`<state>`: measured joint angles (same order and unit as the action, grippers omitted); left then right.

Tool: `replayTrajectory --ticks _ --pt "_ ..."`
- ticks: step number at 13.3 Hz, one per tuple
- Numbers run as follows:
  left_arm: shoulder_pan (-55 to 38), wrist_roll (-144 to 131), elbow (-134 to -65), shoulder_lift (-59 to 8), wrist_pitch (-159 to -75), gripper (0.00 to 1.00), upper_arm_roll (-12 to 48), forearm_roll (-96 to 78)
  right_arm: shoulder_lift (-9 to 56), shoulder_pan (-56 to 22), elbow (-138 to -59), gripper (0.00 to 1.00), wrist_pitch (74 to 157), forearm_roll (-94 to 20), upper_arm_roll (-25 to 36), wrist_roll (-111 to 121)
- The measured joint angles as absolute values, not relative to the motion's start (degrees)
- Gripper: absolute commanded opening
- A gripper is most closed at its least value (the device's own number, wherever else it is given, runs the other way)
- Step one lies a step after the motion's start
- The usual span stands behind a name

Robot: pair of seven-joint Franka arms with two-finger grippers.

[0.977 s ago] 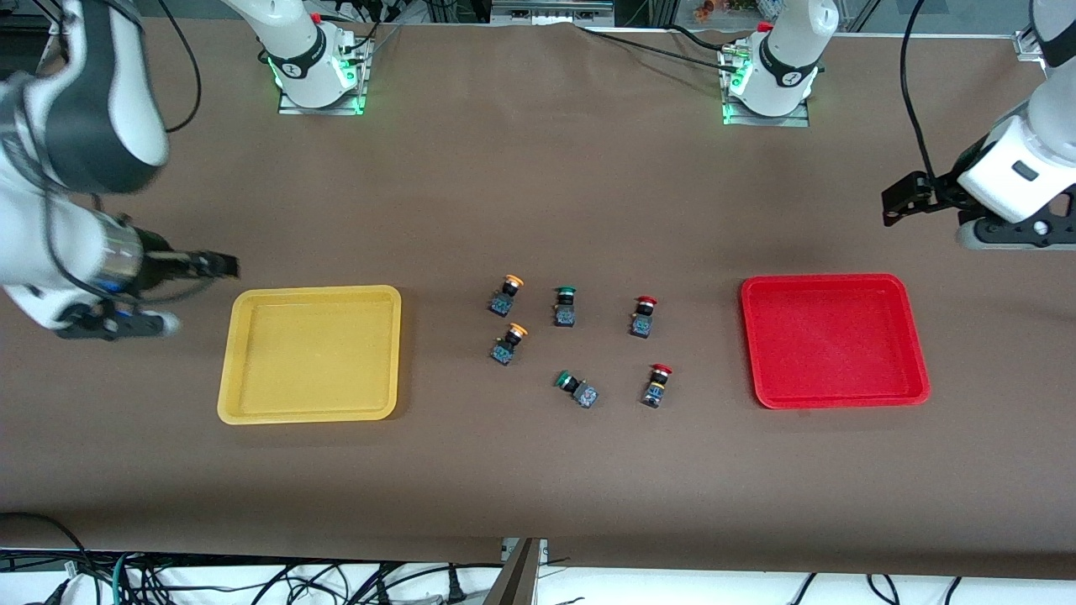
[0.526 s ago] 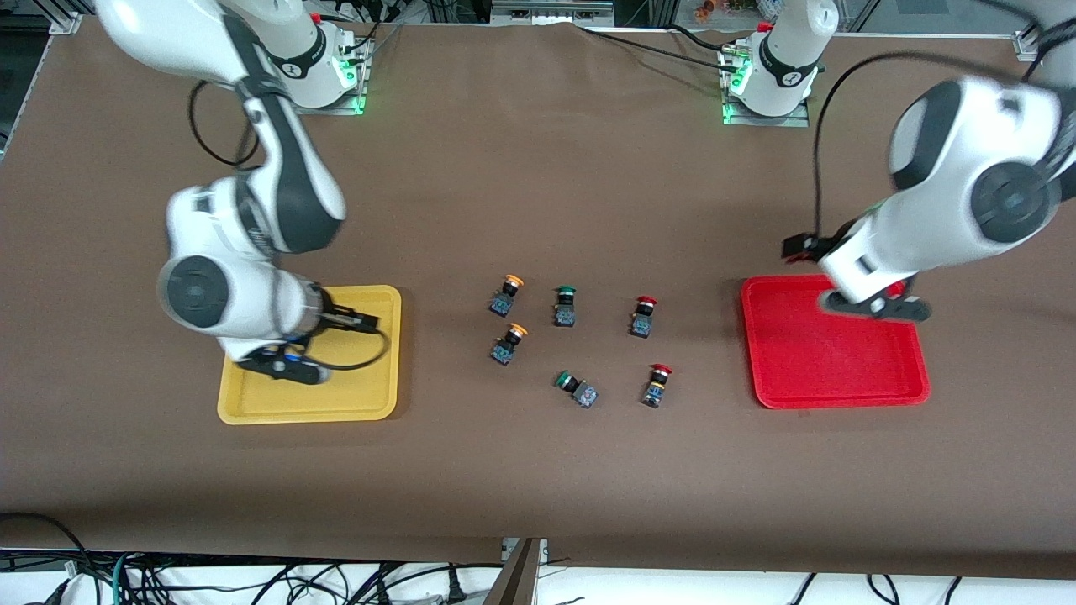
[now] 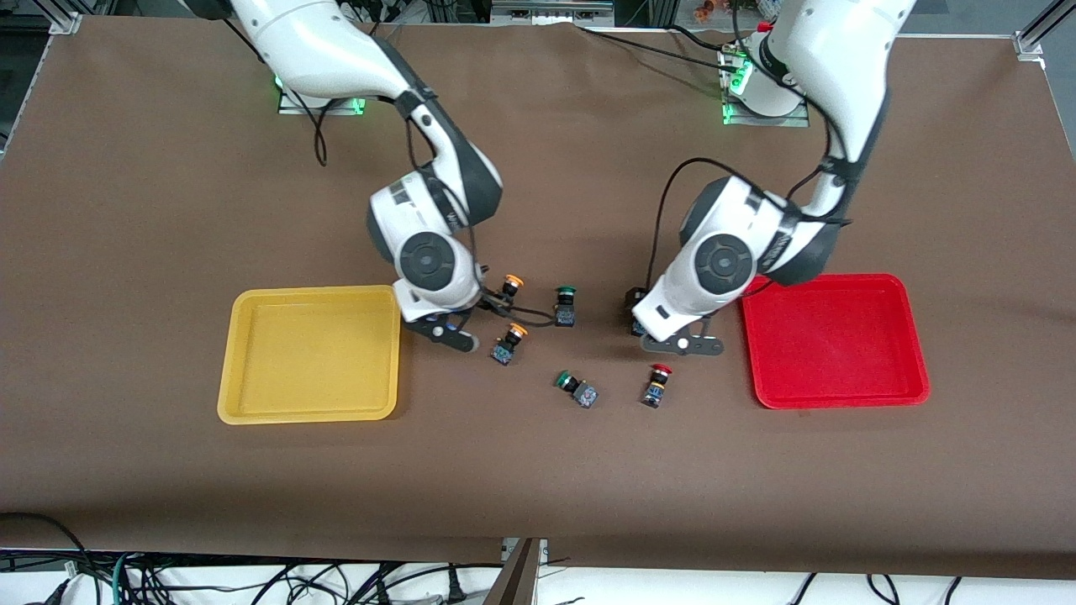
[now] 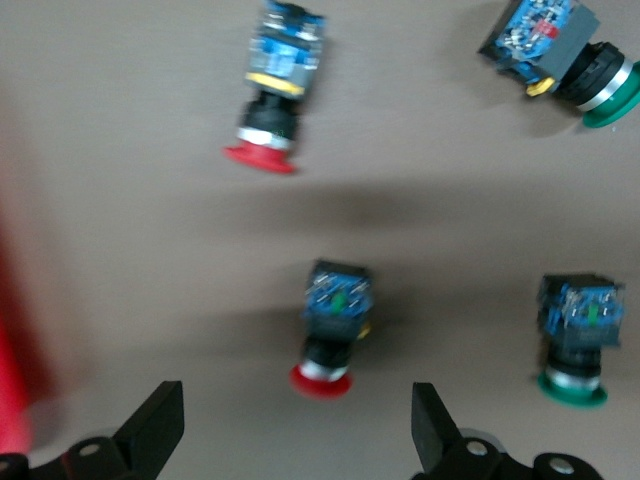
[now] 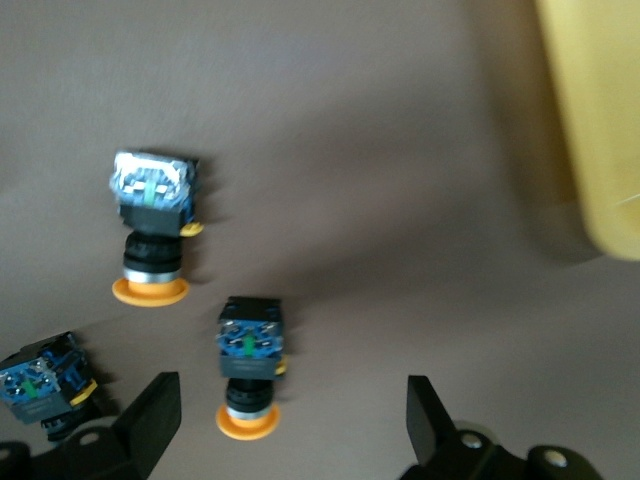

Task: Place red and yellow buttons in trays
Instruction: 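Grasp yellow and red buttons with the right and left grippers, then carry both buttons to the matching trays with the right and left grippers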

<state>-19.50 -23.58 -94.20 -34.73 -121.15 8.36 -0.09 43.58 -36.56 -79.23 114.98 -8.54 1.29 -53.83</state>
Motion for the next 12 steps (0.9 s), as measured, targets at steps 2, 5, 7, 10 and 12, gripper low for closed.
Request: replayTrajectory --ticks 2,5,7,10,12 --pt "-19.54 -23.63 -94.18 -36.85 -124.41 1.00 8.15 -0.09 45.66 -37.93 -79.23 1.00 117.02 -8.54 1.32 -55.05" --pt "-19.73 -23.63 -94.20 -39.32 -129.48 1.00 8.14 0.04 47.72 -38.84 -79.22 1.00 118.33 -8.54 1.33 -55.25" --pt "-19.94 -23.60 -94.20 -40.62 -130.24 0.91 8.14 1.69 48.13 -39.09 -79.21 0.86 118.92 -8.54 1.34 -55.34" --pt "-20.38 -23.60 -94.19 -41.29 -130.44 0.45 8.15 2.74 48.86 -39.12 -79.22 0.22 120.34 -8.53 1.37 -56.01" --pt "-20.81 -23.60 -94.18 -41.62 -130.45 0.25 8.15 2.78 49.06 -39.23 -79.22 0.00 120.65 -8.53 1.36 -56.15"
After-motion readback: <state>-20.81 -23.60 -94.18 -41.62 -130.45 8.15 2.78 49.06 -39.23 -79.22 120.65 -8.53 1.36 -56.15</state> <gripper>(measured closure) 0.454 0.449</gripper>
